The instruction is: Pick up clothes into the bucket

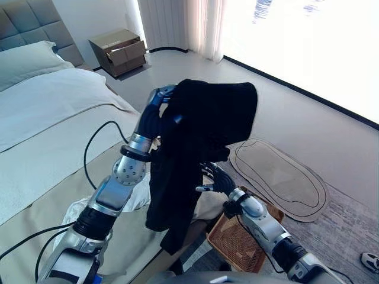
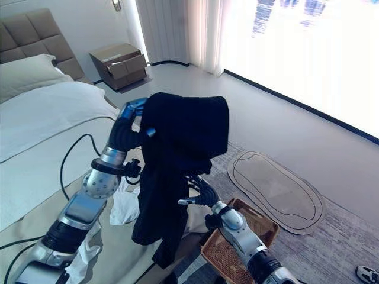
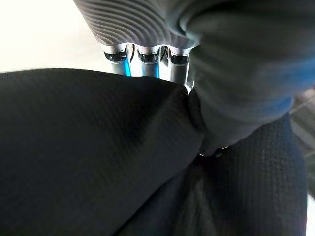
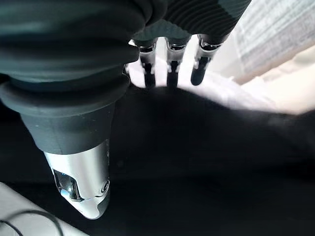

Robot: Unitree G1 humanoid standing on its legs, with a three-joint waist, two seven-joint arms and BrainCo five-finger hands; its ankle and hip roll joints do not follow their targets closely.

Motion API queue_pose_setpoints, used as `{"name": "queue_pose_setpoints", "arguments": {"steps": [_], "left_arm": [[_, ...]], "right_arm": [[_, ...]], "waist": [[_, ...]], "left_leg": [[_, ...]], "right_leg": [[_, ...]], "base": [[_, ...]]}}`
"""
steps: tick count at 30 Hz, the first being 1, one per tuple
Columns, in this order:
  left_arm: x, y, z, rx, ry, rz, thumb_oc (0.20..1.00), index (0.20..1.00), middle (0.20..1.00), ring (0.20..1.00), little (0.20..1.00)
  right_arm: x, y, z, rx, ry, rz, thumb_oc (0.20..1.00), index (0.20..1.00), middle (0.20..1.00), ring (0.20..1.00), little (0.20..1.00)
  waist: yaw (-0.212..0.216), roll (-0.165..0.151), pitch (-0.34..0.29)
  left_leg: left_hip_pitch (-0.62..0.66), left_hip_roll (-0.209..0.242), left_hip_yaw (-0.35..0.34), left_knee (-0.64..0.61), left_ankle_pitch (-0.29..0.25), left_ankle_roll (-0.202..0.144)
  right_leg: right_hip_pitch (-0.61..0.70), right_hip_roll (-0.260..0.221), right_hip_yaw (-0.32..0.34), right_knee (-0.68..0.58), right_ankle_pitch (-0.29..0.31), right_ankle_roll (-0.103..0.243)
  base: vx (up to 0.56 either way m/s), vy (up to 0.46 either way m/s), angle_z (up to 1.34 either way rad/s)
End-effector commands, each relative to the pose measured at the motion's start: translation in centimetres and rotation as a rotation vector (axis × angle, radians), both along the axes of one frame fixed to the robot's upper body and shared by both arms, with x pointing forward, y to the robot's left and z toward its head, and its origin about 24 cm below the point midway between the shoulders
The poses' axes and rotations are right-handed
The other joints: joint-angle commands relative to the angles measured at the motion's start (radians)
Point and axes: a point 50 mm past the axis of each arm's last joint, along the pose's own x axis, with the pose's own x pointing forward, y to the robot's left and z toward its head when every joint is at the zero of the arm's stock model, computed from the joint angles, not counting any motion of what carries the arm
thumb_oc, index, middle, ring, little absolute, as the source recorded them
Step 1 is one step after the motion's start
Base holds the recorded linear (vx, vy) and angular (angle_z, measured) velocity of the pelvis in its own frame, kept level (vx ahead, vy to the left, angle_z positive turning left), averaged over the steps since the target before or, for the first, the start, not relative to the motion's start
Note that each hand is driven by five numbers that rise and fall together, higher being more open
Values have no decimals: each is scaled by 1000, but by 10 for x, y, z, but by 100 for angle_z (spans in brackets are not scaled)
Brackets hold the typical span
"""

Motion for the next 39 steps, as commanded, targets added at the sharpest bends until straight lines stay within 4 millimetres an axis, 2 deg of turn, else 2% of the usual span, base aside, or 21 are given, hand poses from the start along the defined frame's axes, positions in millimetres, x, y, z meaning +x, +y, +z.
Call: {"name": "queue_pose_setpoints", "arguments": {"steps": [1,7,8,9,10,17,20,21,22,23,25,26,28,30,31,32,34,35,36,37,39], "left_arm": [[-12,-19,60,-154,-210,-185,200,200,200,200,200],[-22,-44,79,-195,-259,-324,200,200,200,200,200],[-22,-44,79,-196,-259,-324,200,200,200,200,200],[-22,-47,82,-192,-270,-333,200,200,200,200,200],[-22,-48,83,-185,-273,-335,200,200,200,200,200],[-18,-48,90,-179,-293,-329,200,200,200,200,200],[-15,-39,91,-192,-296,-292,200,200,200,200,200],[-15,-39,91,-193,-295,-292,200,200,200,200,200],[-12,-32,91,-200,-297,-261,200,200,200,200,200],[-12,-32,91,-201,-296,-261,200,200,200,200,200],[-10,-25,89,-203,-296,-222,200,200,200,200,200],[-8,-10,86,-204,-308,-142,200,200,200,200,200],[-5,4,81,-207,-308,-56,200,200,200,200,200],[-2,23,71,-230,-288,44,200,200,200,200,200],[-2,23,71,-231,-287,45,200,200,200,200,200],[-1,42,59,-261,-257,135,200,200,200,200,200],[0,61,40,-307,-201,228,200,200,200,200,200],[0,69,30,-322,-166,265,200,200,200,200,200],[-1,69,29,-323,-165,265,200,200,200,200,200],[-3,81,10,-336,-95,327,200,200,200,200,200],[-6,94,-11,-334,-21,386,200,200,200,200,200]], "right_arm": [[10,28,28,109,-88,42,1000,1000,1000,1000,1000],[11,52,44,181,-96,148,1000,1000,1000,1000,1000],[11,52,44,181,-96,148,884,884,884,884,884],[10,54,46,189,-96,182,395,395,395,395,395],[9,55,45,187,-90,197,200,200,200,200,200],[8,41,29,133,-42,206,200,200,200,200,200],[5,20,15,95,-3,129,200,200,200,200,200],[5,19,14,94,-2,129,200,200,200,200,200],[3,5,6,62,14,63,200,200,200,200,200],[3,5,6,61,14,63,200,200,200,200,200],[1,-10,-1,56,33,-7,200,200,200,200,200],[-1,-28,-4,62,38,-97,200,200,200,200,200],[-2,-44,-5,80,34,-178,200,200,200,200,200],[-3,-65,-1,99,10,-288,200,200,200,200,200],[-4,-66,-2,98,12,-288,200,200,200,200,200],[-5,-84,3,114,-21,-379,200,200,200,200,200],[-7,-105,13,142,-74,-487,200,200,200,200,200],[-9,-115,16,154,-96,-538,200,200,200,200,200],[-9,-115,16,153,-95,-538,200,200,200,200,200],[-10,-128,28,195,-154,-614,200,200,200,200,200],[-13,-141,36,225,-199,-683,200,200,200,200,200]], "waist": [[9,-37,-55],[11,-39,-54],[11,-38,-53],[12,-39,-53],[12,-39,-55],[13,-40,-65],[8,-42,-68],[8,-41,-68],[4,-42,-68],[4,-42,-69],[1,-42,-69],[-3,-43,-70],[-6,-44,-70],[-11,-46,-70],[-11,-45,-71],[-14,-47,-70],[-19,-50,-69],[-21,-51,-69],[-21,-50,-70],[-22,-52,-67],[-23,-52,-67]], "left_leg": [[1,75,-9,24,-66,-37],[-5,74,-12,25,-62,-37],[-5,74,-12,25,-62,-37],[-6,74,-12,26,-61,-37],[-6,75,-12,26,-61,-38],[-2,75,-11,21,-61,-39],[2,74,-7,21,-63,-39],[2,74,-7,21,-63,-39],[5,74,-5,20,-63,-39],[5,74,-4,20,-64,-39],[8,75,-3,19,-64,-39],[10,75,-1,18,-64,-39],[12,77,2,18,-65,-39],[14,76,6,19,-66,-39],[15,77,6,19,-66,-39],[18,77,10,18,-68,-39],[20,78,14,18,-69,-38],[21,79,15,18,-70,-38],[21,79,16,18,-70,-38],[21,80,17,18,-71,-38],[21,81,19,19,-73,-37]], "right_leg": [[-53,-148,-26,24,93,105],[-56,-146,-24,22,97,104],[-56,-146,-24,22,97,104],[-55,-146,-24,22,97,103],[-55,-146,-25,21,96,104],[-49,-145,-34,16,98,106],[-45,-146,-32,13,101,108],[-45,-146,-32,13,101,108],[-43,-145,-32,12,100,109],[-43,-145,-32,12,100,109],[-43,-144,-31,13,100,109],[-43,-143,-28,13,99,109],[-44,-142,-27,13,99,109],[-44,-141,-25,12,98,107],[-43,-141,-24,12,98,107],[-43,-140,-22,12,98,107],[-44,-139,-19,12,97,106],[-44,-139,-18,12,97,106],[-44,-138,-17,12,97,106],[-46,-137,-13,13,96,105],[-48,-136,-10,15,96,104]], "base": [[0,0,0],[0,0,0],[0,0,0],[0,0,0],[0,0,0],[0,0,0],[0,0,0],[0,0,0],[0,0,0],[0,0,0],[0,0,0],[0,0,0],[0,0,0],[5,2,-2],[13,6,-3],[13,1,-4],[10,-5,-8],[3,-5,-10],[1,0,-11],[7,2,-8],[13,2,-7]]}}
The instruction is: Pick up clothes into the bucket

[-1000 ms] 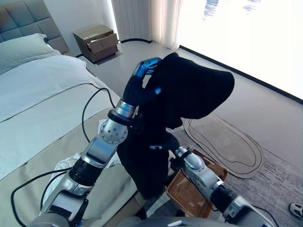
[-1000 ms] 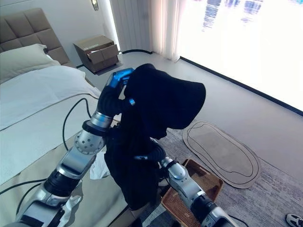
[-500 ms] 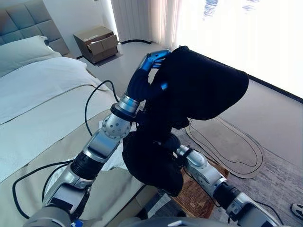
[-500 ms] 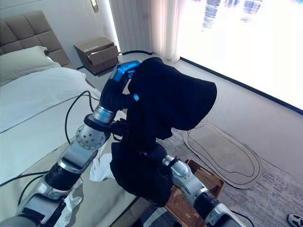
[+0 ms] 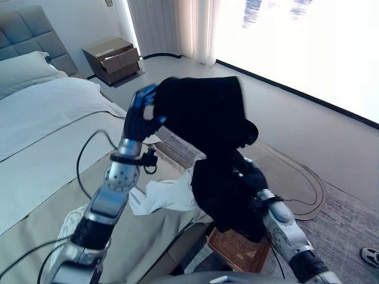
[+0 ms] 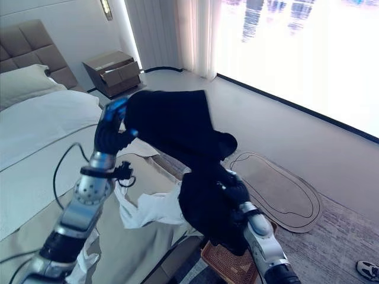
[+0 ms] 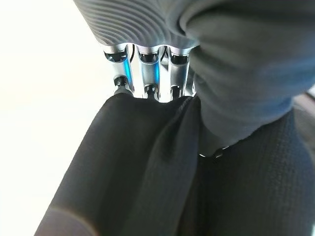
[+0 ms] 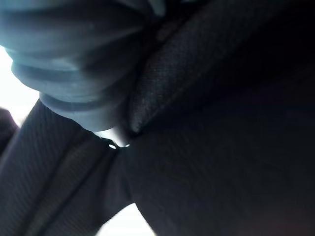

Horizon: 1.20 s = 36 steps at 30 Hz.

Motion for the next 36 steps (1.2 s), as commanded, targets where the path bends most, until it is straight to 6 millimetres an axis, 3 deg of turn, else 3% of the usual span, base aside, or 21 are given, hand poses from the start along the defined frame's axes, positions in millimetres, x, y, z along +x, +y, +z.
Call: {"name": "queue_pose_setpoints", "arguments": {"steps": [1,2,3,4,5,6,9,11,12,13,15,26,27,28,29,30,31,33,35,36], "left_arm": [[1,52,23,-129,-154,222,200,200,200,200,200],[1,52,22,-129,-153,222,200,200,200,200,200],[0,57,12,-132,-107,237,416,416,416,416,416],[1,63,-9,-141,-12,258,1000,1000,1000,1000,1000],[1,65,-23,-157,51,257,1000,1000,1000,1000,1000],[1,65,-23,-157,51,256,1000,1000,1000,1000,1000],[-4,72,-62,-156,232,281,1000,1000,1000,1000,1000],[-7,74,-69,-166,263,290,1000,1000,1000,1000,1000],[-10,78,-85,-190,335,311,1000,1000,1000,1000,1000],[-10,78,-85,-190,335,311,1000,1000,1000,1000,1000],[-15,81,-106,-209,423,345,1000,1000,1000,1000,1000],[-26,83,-123,-200,502,353,1000,1000,1000,1000,1000],[-26,80,-127,-185,520,346,1000,1000,1000,1000,1000],[-26,80,-126,-185,520,346,1000,1000,1000,1000,1000],[-27,76,-133,-174,551,327,1000,1000,1000,1000,1000],[-27,76,-133,-174,551,327,1000,1000,1000,1000,1000],[-29,70,-140,-180,587,297,1000,1000,1000,1000,1000],[-31,64,-147,-190,628,259,1000,1000,1000,1000,1000],[-32,60,-152,-195,652,237,1000,1000,1000,1000,1000],[-36,52,-162,-199,708,200,1000,1000,1000,1000,1000]], "right_arm": [[-4,-47,26,63,-157,-269,200,200,200,200,200],[-4,-47,26,63,-157,-269,200,200,200,200,200],[-4,-49,30,65,-178,-282,200,200,200,200,200],[-4,-54,35,51,-205,-302,200,200,200,200,200],[-4,-55,39,55,-222,-308,200,200,200,200,200],[-4,-55,39,54,-221,-308,200,200,200,200,200],[-4,-59,47,63,-265,-340,200,200,200,200,200],[-5,-61,49,80,-278,-354,200,200,200,200,200],[-5,-62,52,137,-302,-362,200,200,200,200,200],[-5,-62,52,137,-302,-362,200,200,200,200,200],[-7,-60,56,138,-320,-346,200,200,200,200,200],[-8,-57,84,129,-448,-318,200,200,200,200,200],[-5,-50,101,122,-519,-267,200,200,200,200,200],[-5,-50,101,121,-519,-267,200,200,200,200,200],[-1,-42,122,114,-605,-200,200,200,200,200,200],[-1,-42,122,114,-605,-200,200,200,200,200,200],[5,-32,145,82,-692,-131,200,200,200,200,200],[11,-18,168,40,-776,-55,200,200,200,200,200],[15,-12,177,29,-805,-28,200,200,200,200,200],[19,3,197,0,-876,36,200,200,200,200,200]], "waist": [[5,-61,-49],[6,-61,-49],[6,-62,-47],[7,-64,-43],[8,-64,-42],[9,-64,-42],[14,-65,-37],[16,-66,-36],[18,-67,-34],[18,-67,-34],[19,-69,-31],[23,-71,-25],[26,-74,-25],[26,-74,-24],[30,-75,-25],[30,-75,-25],[38,-78,-27],[47,-81,-29],[51,-82,-28],[60,-87,-29]], "left_leg": [[-1,82,-3,41,-73,-37],[-1,82,-3,41,-73,-37],[-1,82,-3,42,-73,-36],[-3,82,-2,44,-73,-35],[-5,81,-3,45,-72,-35],[-5,81,-3,46,-73,-35],[-12,81,-6,49,-71,-33],[-13,82,-8,50,-71,-33],[-14,82,-7,50,-70,-32],[-14,82,-7,50,-70,-32],[-17,81,-7,52,-70,-31],[-20,78,-8,56,-72,-29],[-20,79,-8,57,-71,-28],[-20,79,-8,57,-72,-28],[-20,78,-8,57,-72,-27],[-20,78,-8,57,-72,-27],[-20,77,-8,58,-73,-26],[-21,77,-9,59,-74,-26],[-21,76,-10,60,-74,-26],[-22,76,-12,61,-73,-25]], "right_leg": [[-48,-134,-34,15,96,104],[-49,-134,-34,15,96,104],[-49,-134,-32,15,96,103],[-51,-133,-30,17,95,101],[-52,-133,-28,19,95,101],[-53,-133,-28,19,95,101],[-56,-131,-29,19,95,99],[-57,-131,-29,19,95,99],[-58,-131,-31,19,94,99],[-58,-131,-31,19,94,99],[-59,-132,-31,21,96,99],[-60,-132,-33,22,96,100],[-61,-134,-32,23,96,100],[-61,-134,-32,24,96,100],[-60,-134,-31,23,97,100],[-60,-134,-31,23,97,100],[-61,-134,-30,23,97,100],[-61,-134,-31,23,97,100],[-60,-134,-31,23,98,100],[-59,-134,-32,24,97,99]], "base": [[10,0,-4],[5,1,-3],[0,0,0],[0,0,0],[0,0,0],[0,0,0],[0,0,0],[0,0,0],[0,0,0],[0,0,0],[0,0,0],[0,0,0],[0,0,0],[0,0,0],[0,0,0],[0,0,0],[0,0,0],[0,0,0],[0,0,0],[0,0,0]]}}
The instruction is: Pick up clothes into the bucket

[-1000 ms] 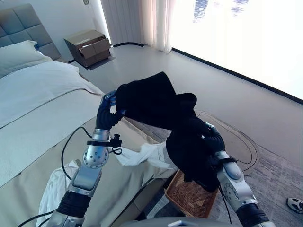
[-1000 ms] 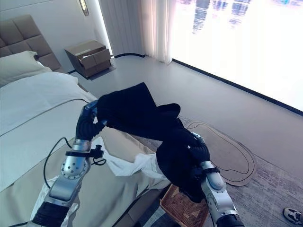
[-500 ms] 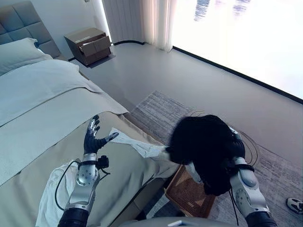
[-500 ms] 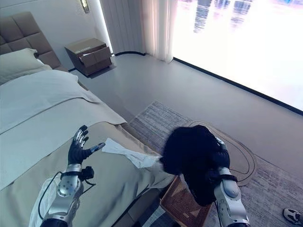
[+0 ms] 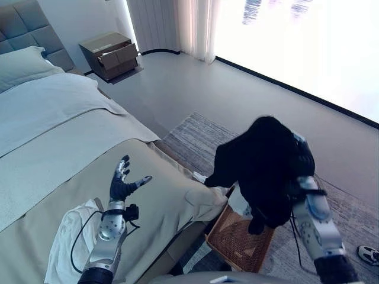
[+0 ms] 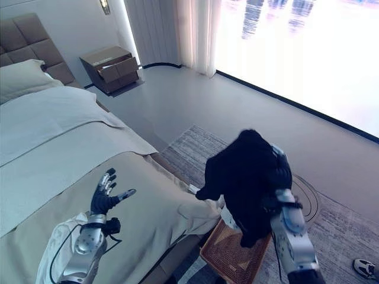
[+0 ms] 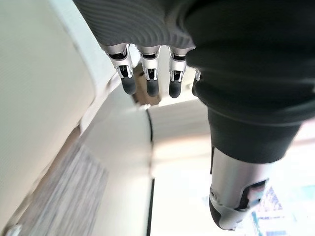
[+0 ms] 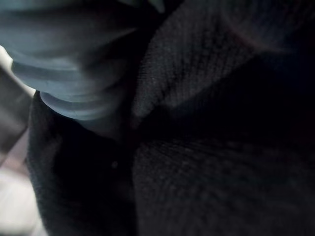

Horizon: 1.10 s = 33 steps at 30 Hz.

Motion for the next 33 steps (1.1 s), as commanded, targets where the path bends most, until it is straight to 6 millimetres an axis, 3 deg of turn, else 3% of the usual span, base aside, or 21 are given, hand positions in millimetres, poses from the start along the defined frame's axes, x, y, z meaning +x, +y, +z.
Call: {"name": "queue_pose_setpoints", "arguments": {"steps": [1,3,4,5,8,13,18,23,28,32,33], "left_arm": [[7,2,5,-2,-21,-64,1000,1000,1000,1000,1000],[4,-5,-3,-29,19,-104,1000,1000,1000,1000,1000],[1,-12,-6,-52,40,-144,1000,1000,1000,1000,1000],[1,-12,-6,-52,40,-144,1000,1000,1000,1000,1000],[-4,-25,-13,-93,83,-223,1000,1000,1000,1000,1000],[-4,-30,-16,-103,110,-262,1000,1000,1000,1000,1000],[-6,-36,-23,-79,168,-333,1000,1000,1000,1000,1000],[-7,-41,-26,-73,200,-371,1000,1000,1000,1000,1000],[-2,-44,-24,-47,195,-403,1000,1000,1000,1000,1000],[3,-47,-20,-28,176,-416,1000,1000,1000,1000,1000],[4,-48,-18,-28,165,-421,1000,1000,1000,1000,1000]], "right_arm": [[4,34,89,-25,-441,136,200,200,200,200,200],[7,48,108,-56,-502,187,200,200,200,200,200],[8,63,127,-85,-569,241,200,200,200,200,200],[8,63,127,-86,-570,241,200,200,200,200,200],[15,89,166,-167,-676,315,200,200,200,200,200],[22,118,197,-207,-729,384,200,200,200,200,200],[23,170,227,-153,-746,526,200,200,200,200,200],[15,199,241,-94,-746,625,200,200,200,200,200],[17,215,250,-80,-738,625,200,200,200,200,200],[26,224,238,-131,-679,606,200,200,200,200,200],[36,227,227,-225,-640,568,200,200,200,200,200]], "waist": [[37,-77,-32],[45,-82,-33],[54,-87,-32],[54,-87,-32],[75,-100,-35],[86,-111,-32],[111,-128,-29],[136,-146,-22],[155,-160,-17],[166,-172,-10],[172,-177,-7]], "left_leg": [[-20,75,-20,77,-74,-27],[-20,74,-22,77,-74,-27],[-21,75,-25,79,-74,-27],[-21,75,-25,79,-74,-27],[-24,75,-32,77,-71,-29],[-28,74,-39,81,-69,-29],[-36,68,-54,81,-66,-28],[-51,63,-78,79,-58,-29],[-63,63,-91,75,-53,-29],[-68,61,-101,73,-52,-27],[-71,60,-104,72,-51,-26]], "right_leg": [[-47,-134,-35,25,98,97],[-47,-133,-36,26,98,96],[-45,-133,-38,26,99,94],[-45,-133,-38,26,99,94],[-42,-129,-44,25,99,92],[-40,-129,-49,31,99,89],[-39,-132,-62,38,101,88],[-38,-134,-84,41,100,89],[-41,-134,-99,40,103,91],[-44,-132,-104,41,103,91],[-46,-131,-106,41,104,92]], "base": [[0,0,0],[-2,-5,2],[0,0,0],[0,0,0],[-3,-1,6],[-9,4,9],[-3,15,4],[1,8,16],[2,4,14],[-2,2,7],[-5,4,4]]}}
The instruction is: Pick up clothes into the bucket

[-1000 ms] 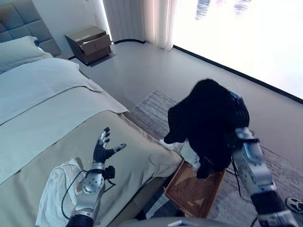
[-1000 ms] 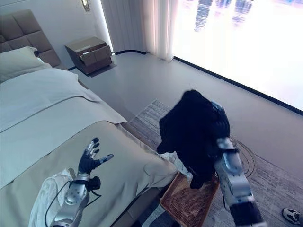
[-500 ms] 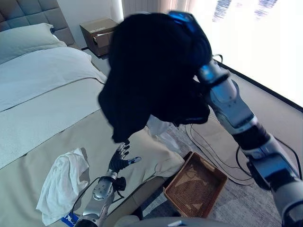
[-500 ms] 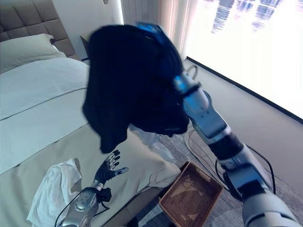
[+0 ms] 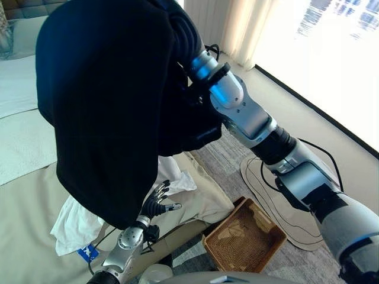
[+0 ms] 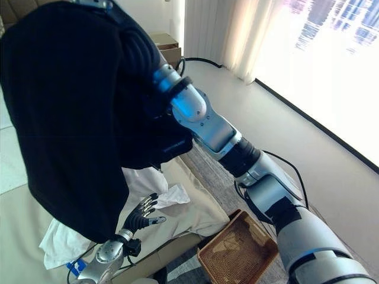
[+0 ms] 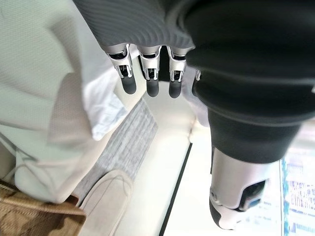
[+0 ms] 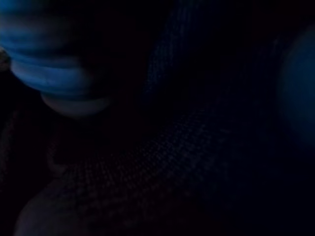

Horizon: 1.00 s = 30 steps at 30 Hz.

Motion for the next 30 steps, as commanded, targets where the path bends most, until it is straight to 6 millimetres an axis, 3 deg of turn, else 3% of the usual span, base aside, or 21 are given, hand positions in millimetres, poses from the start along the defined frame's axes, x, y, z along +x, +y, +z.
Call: {"name": "queue_pose_setpoints", "arguments": {"steps": [1,5,11,13,21,30], "left_arm": [[21,-5,22,12,-118,-67,1000,1000,1000,1000,1000],[25,-14,29,-25,-147,-95,1000,1000,1000,1000,1000],[33,-27,41,-63,-186,-142,1000,1000,1000,1000,1000],[36,-29,44,-65,-199,-152,1000,1000,1000,1000,1000],[38,-27,46,-53,-208,-129,1000,1000,1000,1000,1000],[34,-14,46,-57,-212,-88,1000,1000,1000,1000,1000]], "right_arm": [[2,-2,32,36,-96,-74,200,200,200,200,200],[32,7,3,-97,3,-201,200,200,200,200,200],[57,19,-23,-195,116,-330,216,216,216,216,216],[62,19,-28,-214,134,-373,1000,1000,1000,1000,1000],[69,13,-28,-240,126,-446,1000,1000,1000,1000,1000],[56,-11,-4,-382,-61,-361,1000,1000,1000,1000,1000]], "waist": [[6,-64,-16],[21,-68,-9],[44,-71,8],[49,-74,12],[46,-77,15],[-7,-75,4]], "left_leg": [[-28,63,-10,56,-61,-10],[-33,64,-11,54,-59,-9],[-49,64,-22,56,-53,-9],[-58,63,-30,57,-50,-10],[-62,62,-36,50,-46,-10],[-36,69,-6,46,-52,-13]], "right_leg": [[-53,-136,-20,41,105,93],[-59,-134,-21,39,106,92],[-67,-128,-26,36,109,91],[-72,-127,-30,35,111,91],[-74,-125,-33,34,112,91],[-77,-124,-6,37,112,91]], "base": [[-10,6,6],[-9,6,4],[0,0,0],[-18,1,6],[-2,5,7],[1,1,-5]]}}
